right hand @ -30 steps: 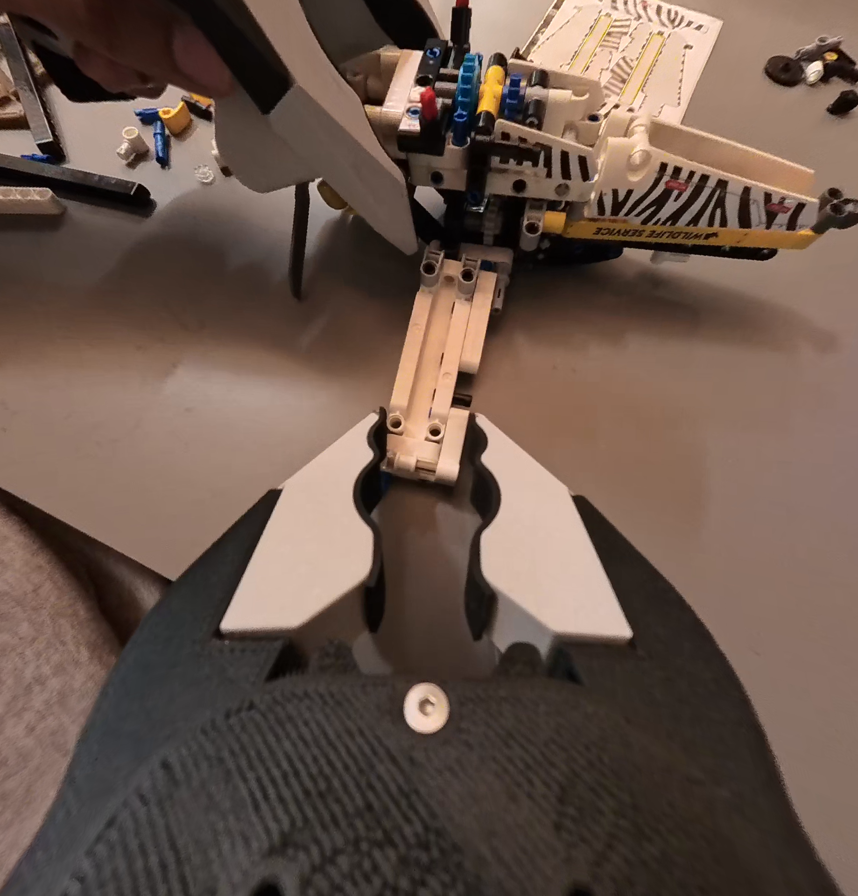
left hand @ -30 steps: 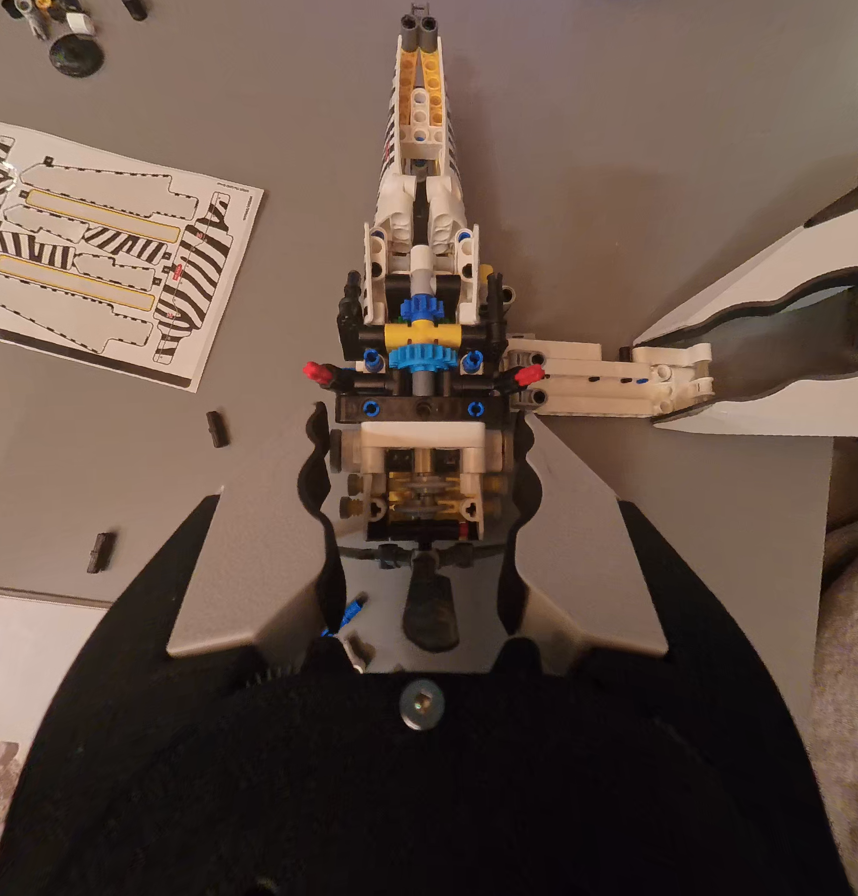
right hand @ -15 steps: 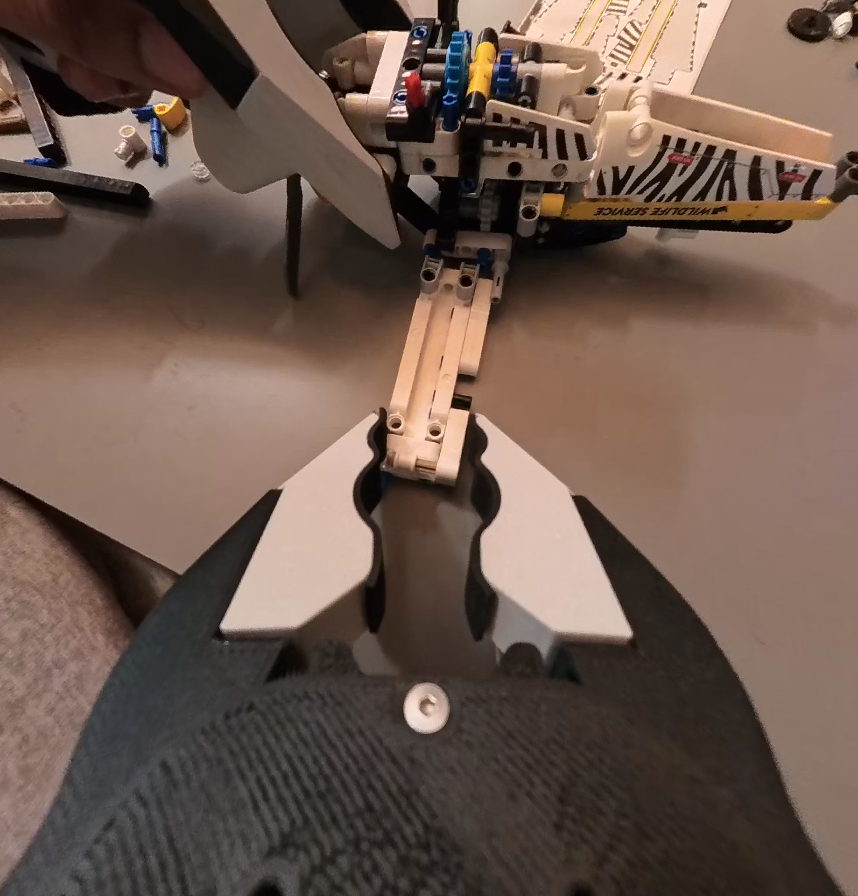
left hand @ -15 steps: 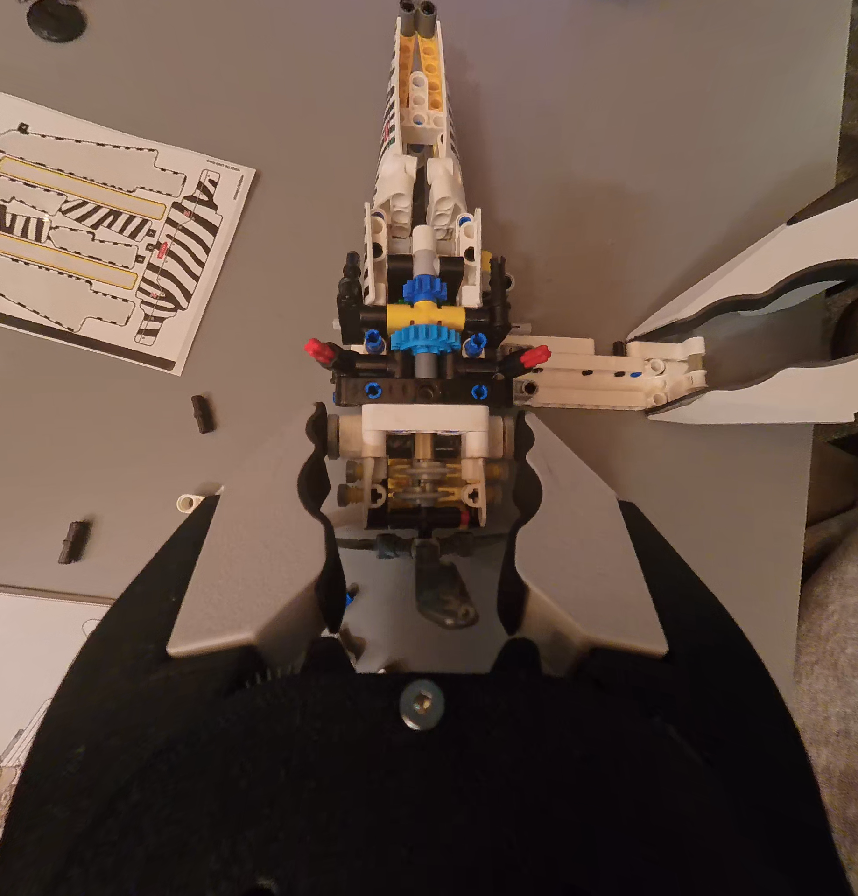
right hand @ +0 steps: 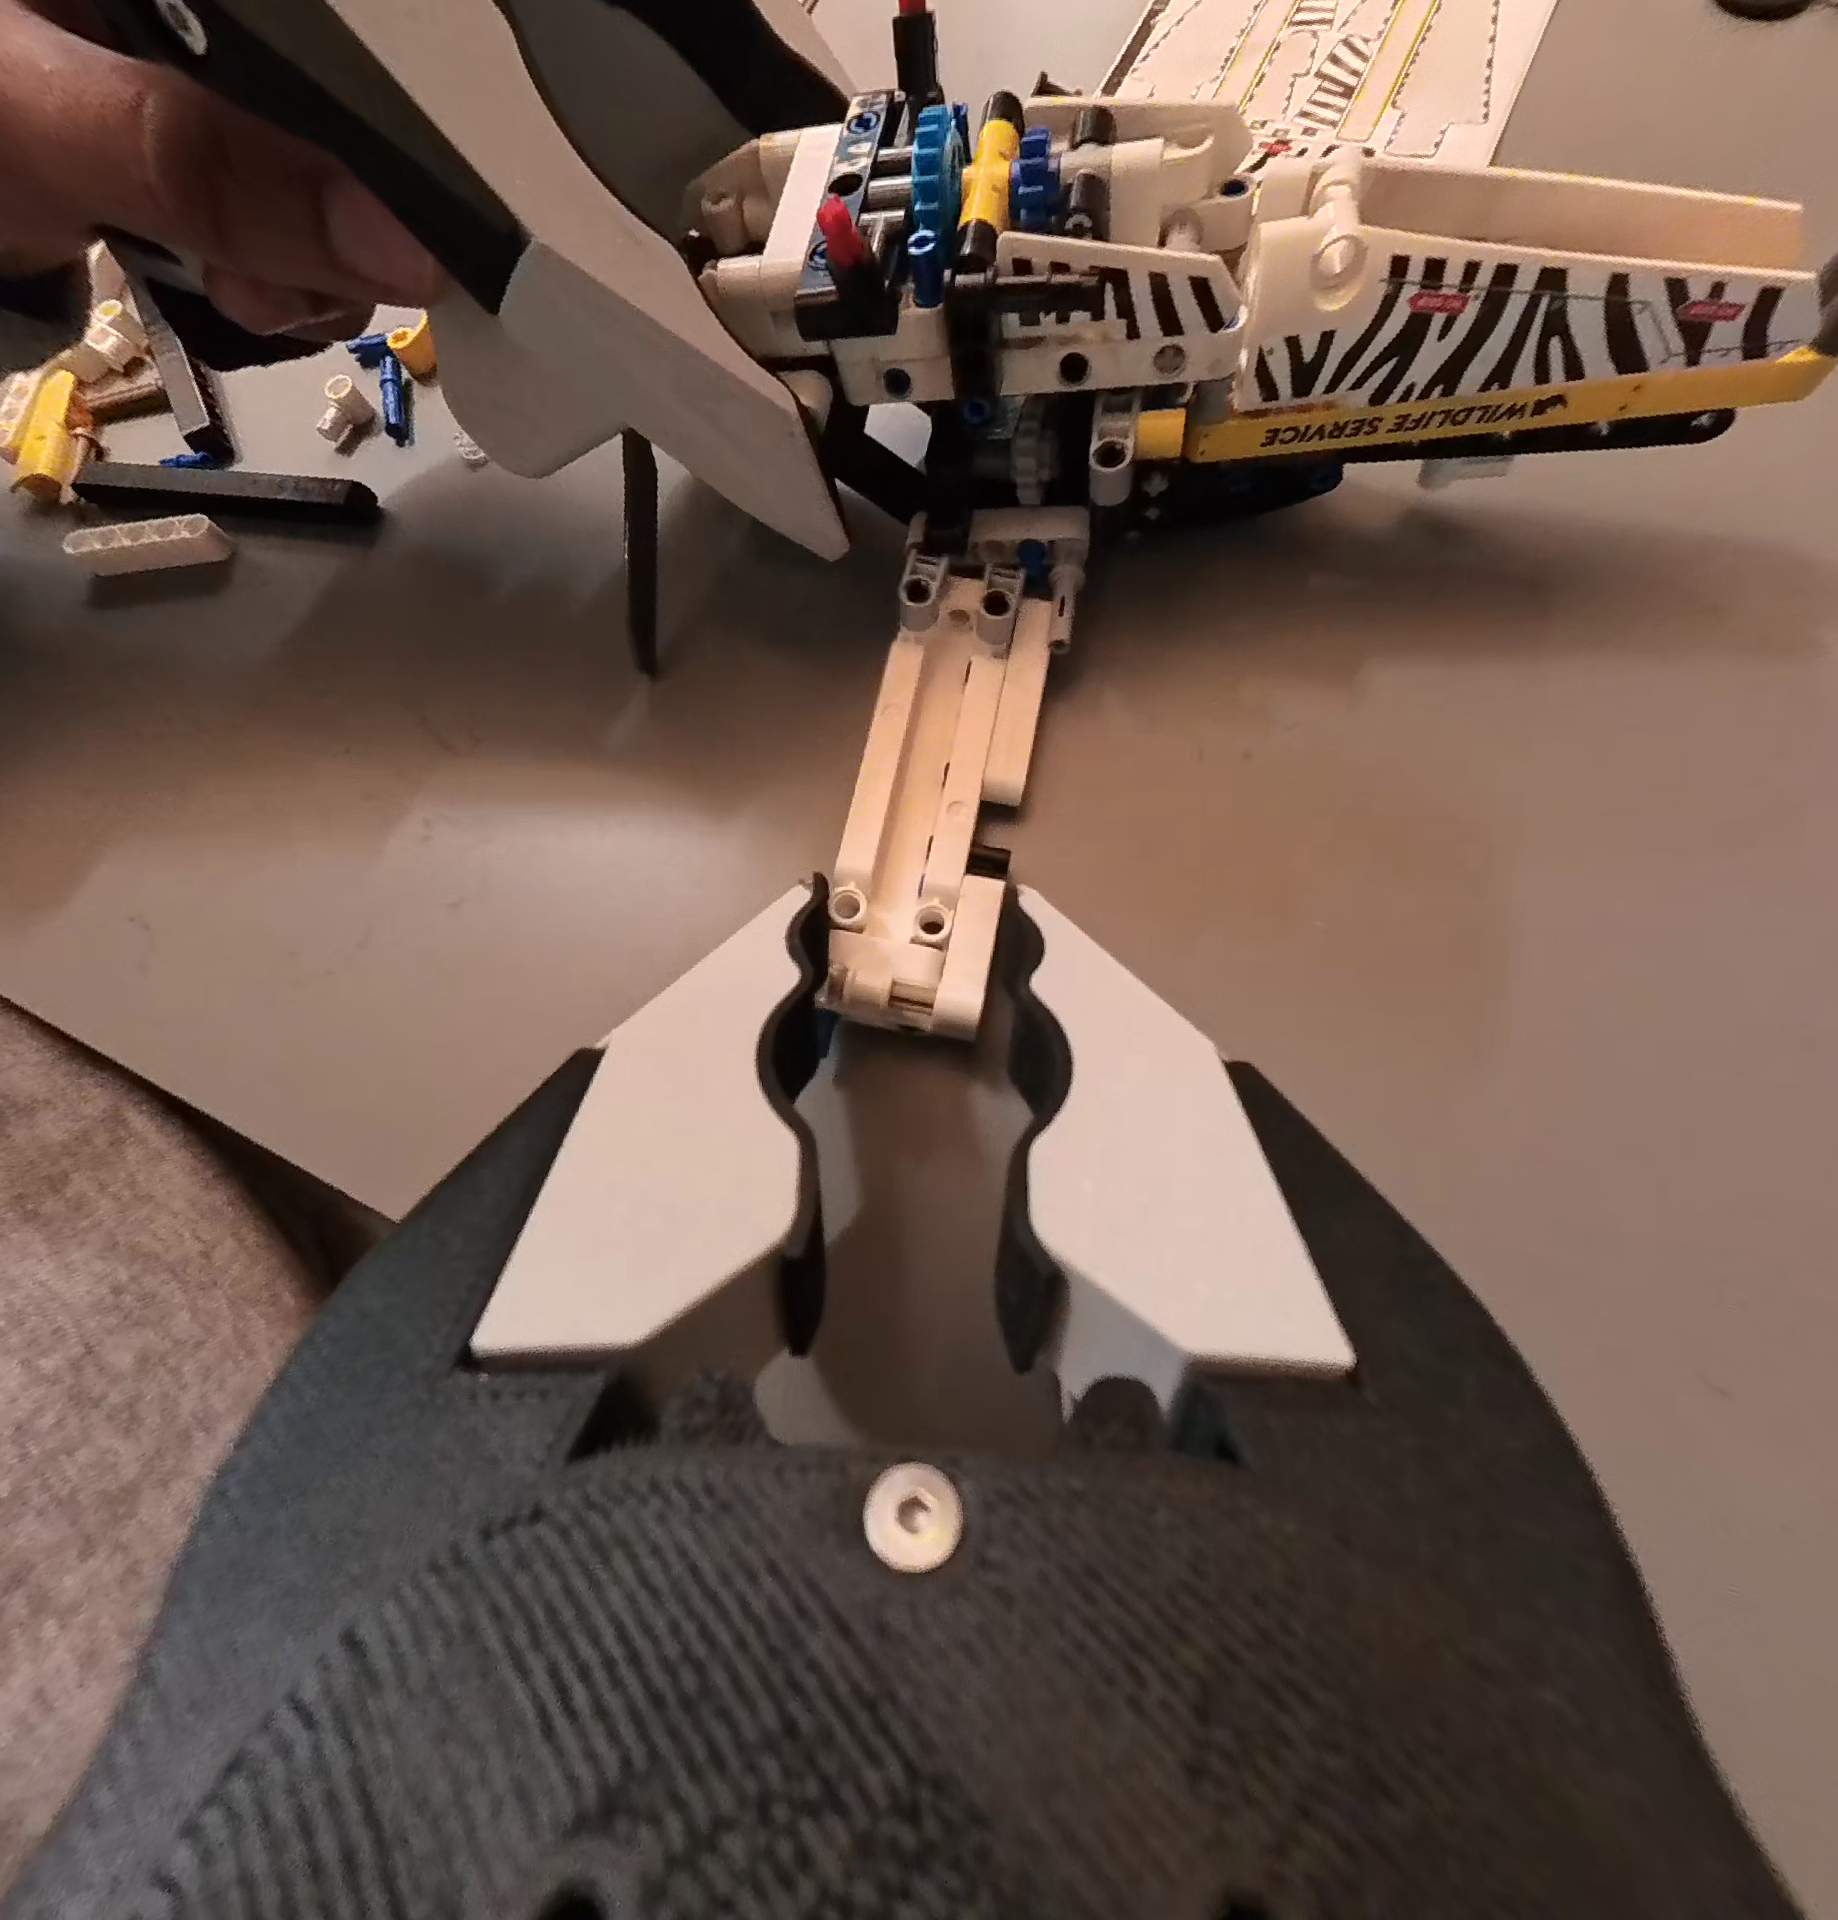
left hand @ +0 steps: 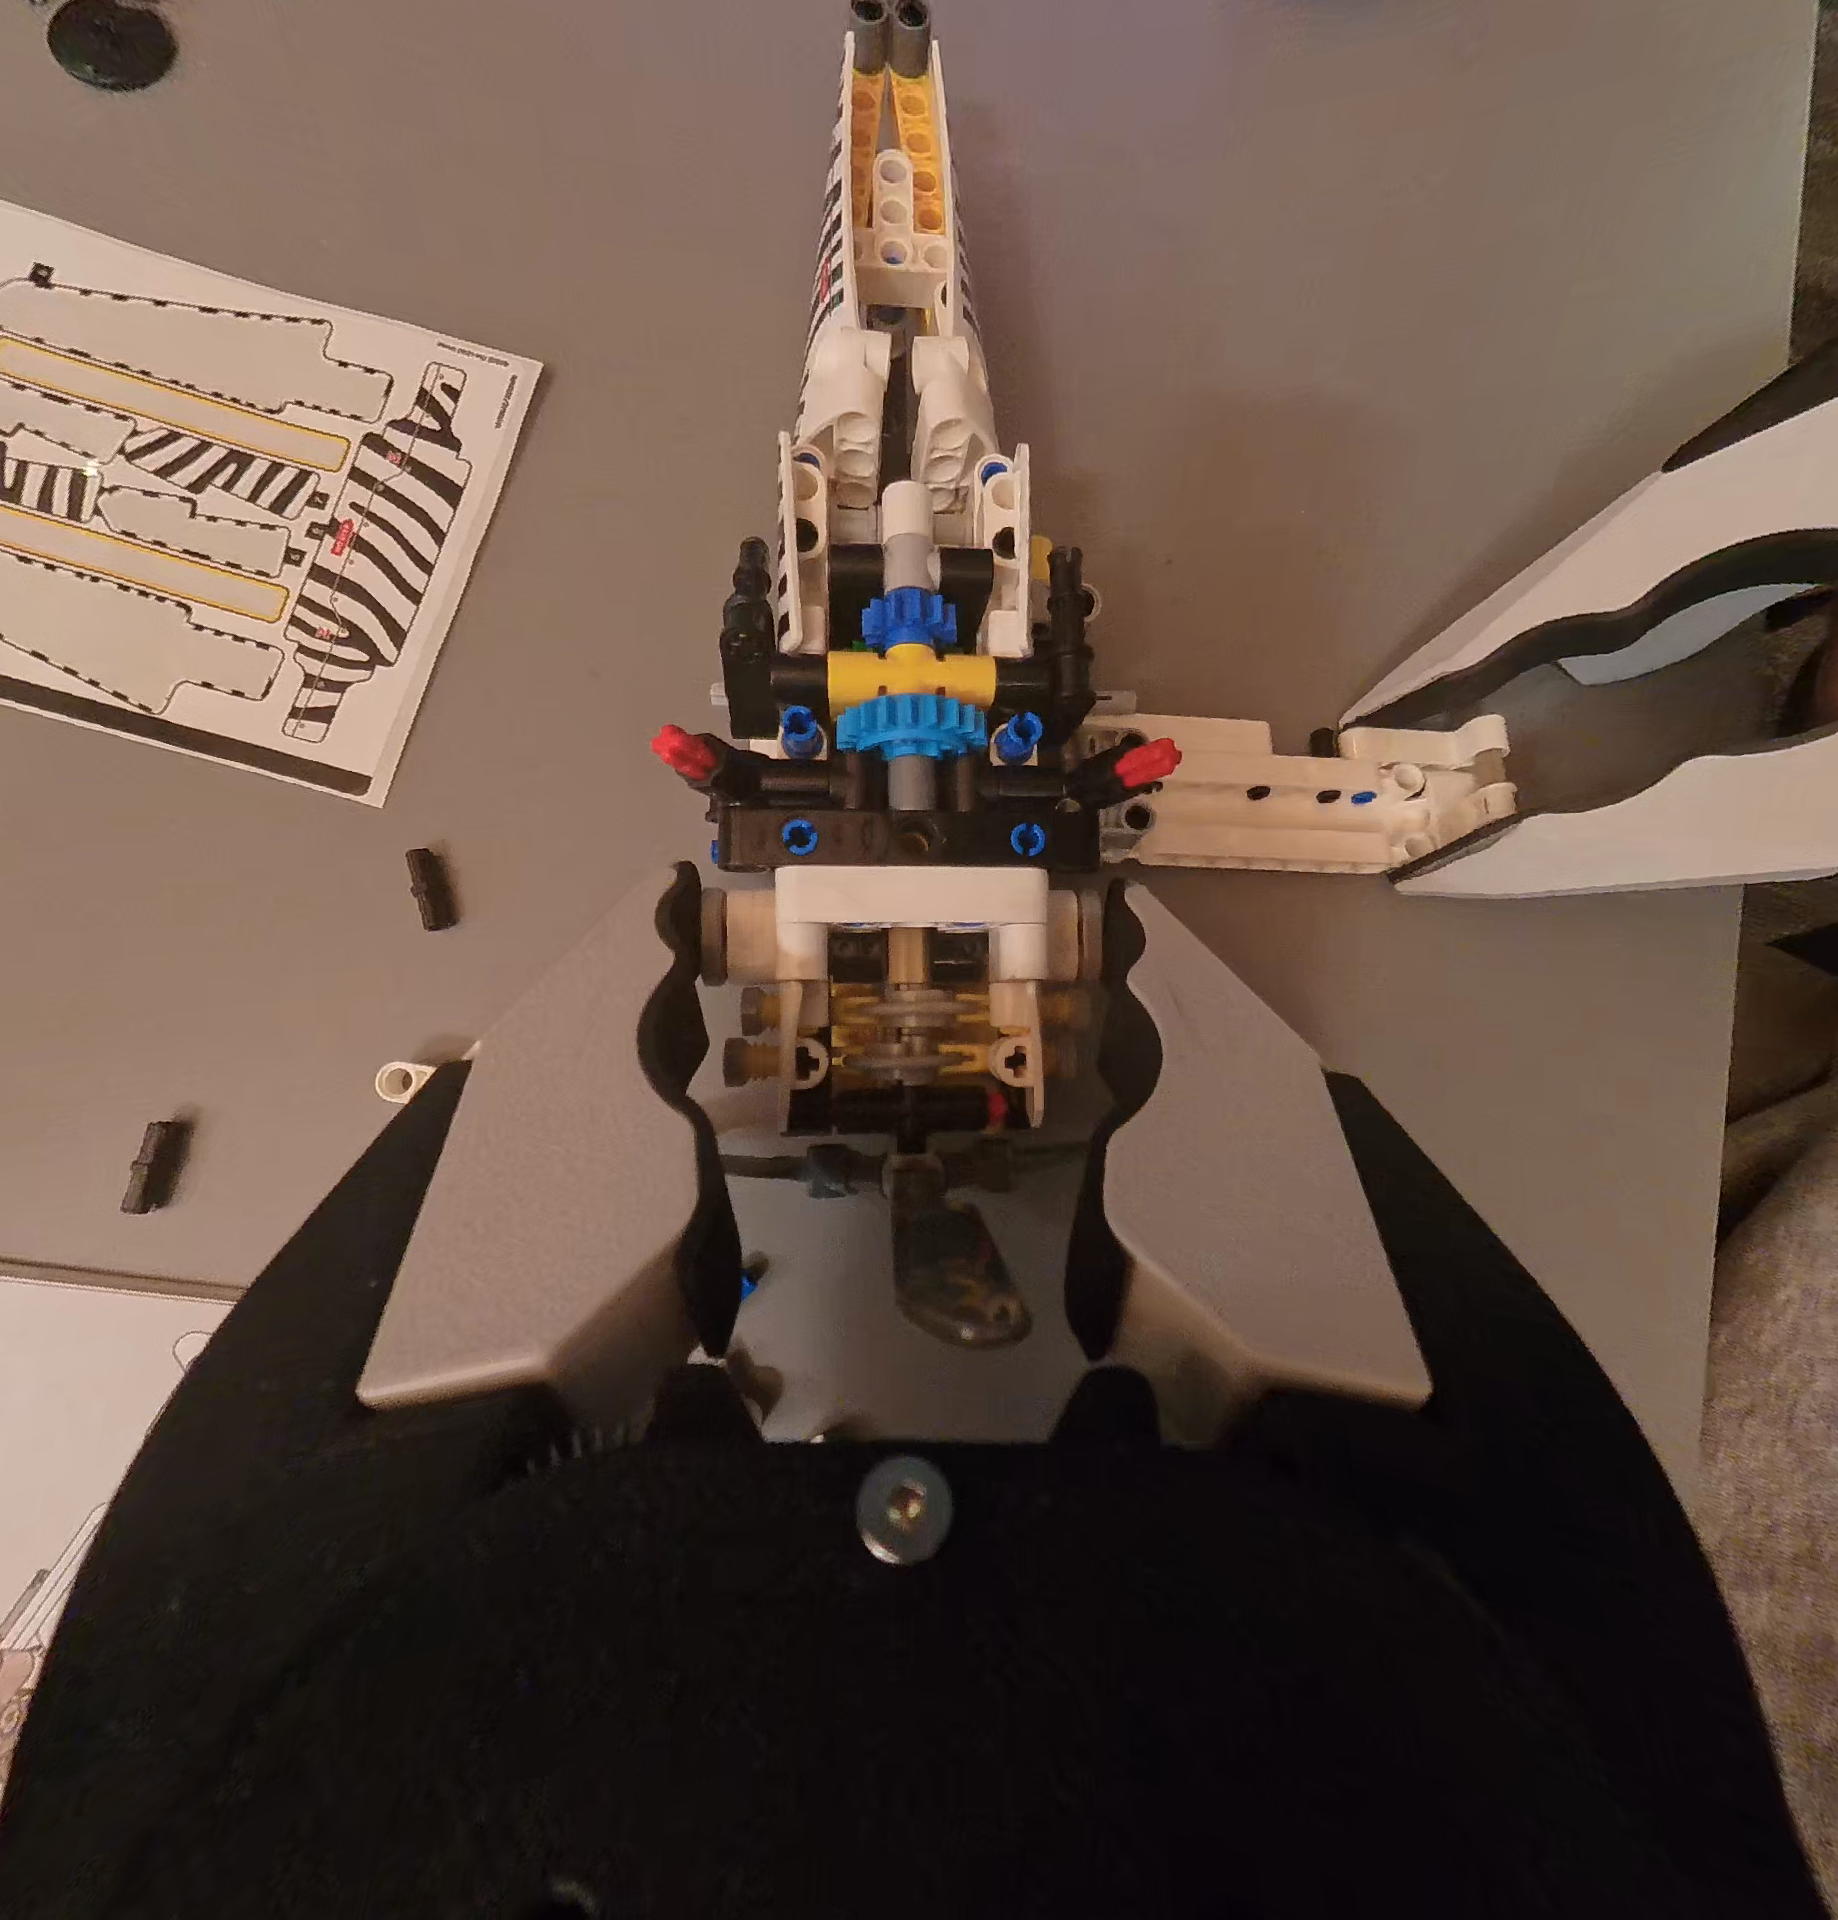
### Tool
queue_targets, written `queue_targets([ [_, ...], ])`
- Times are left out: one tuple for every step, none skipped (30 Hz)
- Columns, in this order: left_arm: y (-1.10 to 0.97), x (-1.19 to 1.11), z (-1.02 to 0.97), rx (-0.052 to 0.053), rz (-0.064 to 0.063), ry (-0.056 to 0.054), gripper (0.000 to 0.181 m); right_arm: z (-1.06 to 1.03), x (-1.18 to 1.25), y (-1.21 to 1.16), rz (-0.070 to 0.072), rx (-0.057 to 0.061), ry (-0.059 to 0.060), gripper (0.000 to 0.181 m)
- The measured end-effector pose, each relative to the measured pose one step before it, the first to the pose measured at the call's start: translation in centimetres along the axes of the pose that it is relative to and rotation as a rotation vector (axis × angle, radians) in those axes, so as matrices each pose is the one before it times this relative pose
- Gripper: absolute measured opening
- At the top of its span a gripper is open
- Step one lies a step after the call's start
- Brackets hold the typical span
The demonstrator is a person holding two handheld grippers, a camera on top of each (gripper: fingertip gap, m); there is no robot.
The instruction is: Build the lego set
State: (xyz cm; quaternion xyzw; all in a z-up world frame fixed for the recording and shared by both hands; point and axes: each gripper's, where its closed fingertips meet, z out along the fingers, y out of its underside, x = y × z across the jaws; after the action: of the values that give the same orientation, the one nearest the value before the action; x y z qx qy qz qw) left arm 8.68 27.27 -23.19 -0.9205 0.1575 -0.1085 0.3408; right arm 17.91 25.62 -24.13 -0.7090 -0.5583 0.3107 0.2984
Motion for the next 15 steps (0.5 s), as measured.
queue_targets([
  [-0.005,0.001,-0.004,-0.0004,0.0008,-0.0009,0.075,-0.005,0.033,-0.001,0.0015,0.0013,-0.0002,0.032],
  [0.008,0.005,-0.005,-0.0002,0.0004,-0.0004,0.075,-0.006,0.02,-0.008,0.0027,0.0021,-0.0013,0.032],
  [-0.001,0.001,-0.002,0.0002,-0.0005,0.0005,0.076,-0.01,0.015,-0.008,0.0016,0.0028,-0.0009,0.032],
  [0.005,0.001,0.002,0.0006,-0.0016,0.0013,0.076,-0.011,0.02,0.004,-0.0004,0.0032,-0.0004,0.032],
  [-0.003,0.003,-0.002,0.0005,-0.001,0.001,0.075,-0.005,0.005,-0.008,-0.0014,0.003,-0.0003,0.032],
  [0.001,0.003,-0.003,0.0005,0.0004,0.0001,0.075,-0.006,-0.008,0.004,-0.0022,0.002,-0.0001,0.032],
  [0.009,0.001,0.004,0.0004,0.0,-0.0001,0.075,0.009,-0.003,0.005,-0.004,0.0008,0.0005,0.032],
  [0.001,0.013,-0.001,0.0003,-0.0001,-0.0001,0.075,0.0,-0.012,0.012,-0.0061,-0.0003,0.0011,0.032],
  [-0.002,0.005,0.001,0.0005,0.0002,-0.0004,0.075,0.004,-0.009,0.013,-0.0073,-0.0007,0.0015,0.032],
  [-0.004,0.002,0.0,0.0008,-0.0002,-0.0002,0.076,0.018,-0.036,0.004,-0.0073,-0.0007,0.0012,0.032],
  [0.009,0.002,0.002,0.0005,-0.0007,0.0002,0.076,0.0,-0.045,0.001,-0.0066,-0.0001,0.0015,0.032],
  [0.0,-0.003,-0.002,0.0001,-0.0004,0.0002,0.076,0.008,-0.029,-0.016,-0.0064,0.001,0.0027,0.031],
  [0.005,0.003,-0.005,0.0001,0.0001,0.0,0.076,-0.002,-0.018,-0.018,-0.007,0.0006,0.0033,0.031],
  [-0.003,-0.004,0.001,0.0002,0.0,-0.0003,0.075,0.009,0.002,0.029,-0.0065,-0.0018,0.0035,0.031],
  [-0.001,0.008,-0.01,0.0,0.0,-0.0004,0.075,0.025,0.013,0.036,-0.0061,-0.0029,0.0033,0.031],
])
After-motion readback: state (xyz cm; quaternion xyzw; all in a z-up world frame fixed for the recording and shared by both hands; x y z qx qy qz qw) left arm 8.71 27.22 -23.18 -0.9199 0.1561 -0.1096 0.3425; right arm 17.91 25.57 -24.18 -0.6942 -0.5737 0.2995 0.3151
